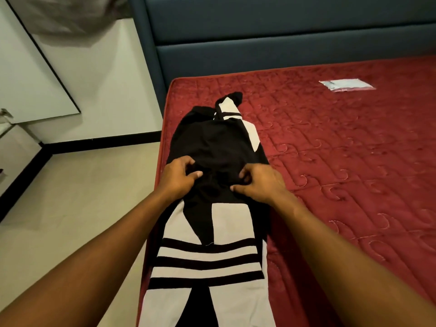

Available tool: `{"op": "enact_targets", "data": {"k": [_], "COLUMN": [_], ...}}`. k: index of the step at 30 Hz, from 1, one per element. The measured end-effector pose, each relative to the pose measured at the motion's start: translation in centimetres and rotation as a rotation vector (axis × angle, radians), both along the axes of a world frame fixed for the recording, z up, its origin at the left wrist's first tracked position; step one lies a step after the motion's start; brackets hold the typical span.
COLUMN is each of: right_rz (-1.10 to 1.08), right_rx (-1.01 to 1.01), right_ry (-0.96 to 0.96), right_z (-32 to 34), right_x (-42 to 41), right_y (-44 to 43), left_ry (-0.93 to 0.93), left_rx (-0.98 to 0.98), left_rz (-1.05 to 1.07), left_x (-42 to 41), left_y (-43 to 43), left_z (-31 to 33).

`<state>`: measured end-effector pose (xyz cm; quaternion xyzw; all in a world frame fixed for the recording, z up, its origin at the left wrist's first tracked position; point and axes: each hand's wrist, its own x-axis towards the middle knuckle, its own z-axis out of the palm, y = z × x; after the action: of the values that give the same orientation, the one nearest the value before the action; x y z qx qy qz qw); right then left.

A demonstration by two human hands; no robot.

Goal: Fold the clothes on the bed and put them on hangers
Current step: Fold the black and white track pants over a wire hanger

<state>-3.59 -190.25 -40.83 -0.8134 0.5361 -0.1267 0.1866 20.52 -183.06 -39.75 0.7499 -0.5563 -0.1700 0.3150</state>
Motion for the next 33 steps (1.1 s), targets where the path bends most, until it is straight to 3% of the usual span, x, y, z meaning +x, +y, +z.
{"op": "enact_targets", "data": {"k": [3,6,11,14,17,20,24,29,33], "right_rz": [0.046,-0.093,-0.15,0.003,0.138,0.081,-0.036,0.112,0.301], "right_rx": [0.043,-0.048,-0.061,-0.065,-0.155,-0.29,-0.366,-0.588,-0.499], "right_ry": [-0.188,-0.409,-0.245,-0.218,-0.034,-0.19,-0.328,-0.287,-0.11], "right_z": [0.4,1.5,1.4,0.3,-0.7,-1.6,-1.9,-1.1,-1.4], "right_x": [0.2,1.3,3.4,4.8,6.3,6.8,6.4,6.4,7.4], "right_y": [-0.7,-2.1,-2.7,-2.8,-3.5,-3.2,-1.8,1.3,2.6], "left_ry": [0.067,0.092,0.046,-0.076,-0.303,-0.541,-0.7,-0.531,-0.342], "left_rx": [-0.075,-0.16,0.027,0.06,0.096,0.06,-0.074,-0.228,-0.272], "left_rz": [-0.04,0.019,-0.062,-0.216,-0.337,-0.4,-0.457,-0.337,-0.276], "left_x": [0.6,0.9,1.8,2.2,3.2,4.1,4.1,3.9,3.7], "left_y": [-0.2,-2.3,-4.0,-2.9,-2.6,-2.9,-3.6,-5.1,-6.4], "left_z": [0.5,1.3,2.2,2.2,1.9,1.1,0.9,1.9,3.7]}}
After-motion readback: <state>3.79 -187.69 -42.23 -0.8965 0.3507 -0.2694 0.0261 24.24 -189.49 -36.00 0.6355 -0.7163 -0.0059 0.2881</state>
